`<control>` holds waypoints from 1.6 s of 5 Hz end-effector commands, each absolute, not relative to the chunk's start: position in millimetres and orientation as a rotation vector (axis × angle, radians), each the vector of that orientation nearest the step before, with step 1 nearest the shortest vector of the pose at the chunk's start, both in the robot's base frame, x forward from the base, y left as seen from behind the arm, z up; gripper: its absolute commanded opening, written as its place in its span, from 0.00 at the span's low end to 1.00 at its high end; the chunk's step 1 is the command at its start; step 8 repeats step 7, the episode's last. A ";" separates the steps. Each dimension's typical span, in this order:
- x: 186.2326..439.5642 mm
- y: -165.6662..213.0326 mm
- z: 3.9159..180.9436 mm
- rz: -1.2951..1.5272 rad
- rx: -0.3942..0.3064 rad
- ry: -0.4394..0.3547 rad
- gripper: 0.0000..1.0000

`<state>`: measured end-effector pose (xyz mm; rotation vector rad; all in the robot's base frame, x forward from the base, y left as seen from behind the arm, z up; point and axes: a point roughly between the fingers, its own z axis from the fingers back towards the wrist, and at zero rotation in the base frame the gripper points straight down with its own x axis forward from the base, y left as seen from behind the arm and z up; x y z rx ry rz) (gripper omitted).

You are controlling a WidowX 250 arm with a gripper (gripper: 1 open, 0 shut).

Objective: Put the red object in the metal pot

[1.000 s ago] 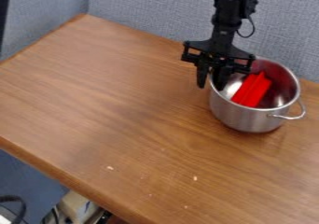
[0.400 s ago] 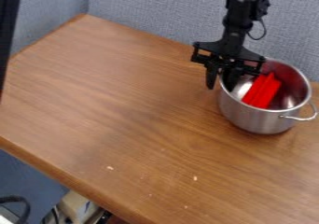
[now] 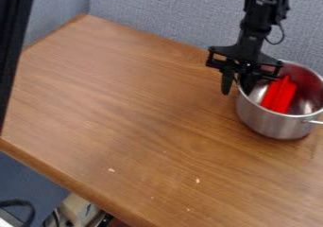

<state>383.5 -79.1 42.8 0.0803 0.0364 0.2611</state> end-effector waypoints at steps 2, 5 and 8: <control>373.5 -96.9 48.1 0.276 0.078 0.005 0.00; 369.8 -83.7 52.3 0.347 0.085 0.018 0.00; 368.7 -72.1 61.2 0.385 0.088 0.027 0.00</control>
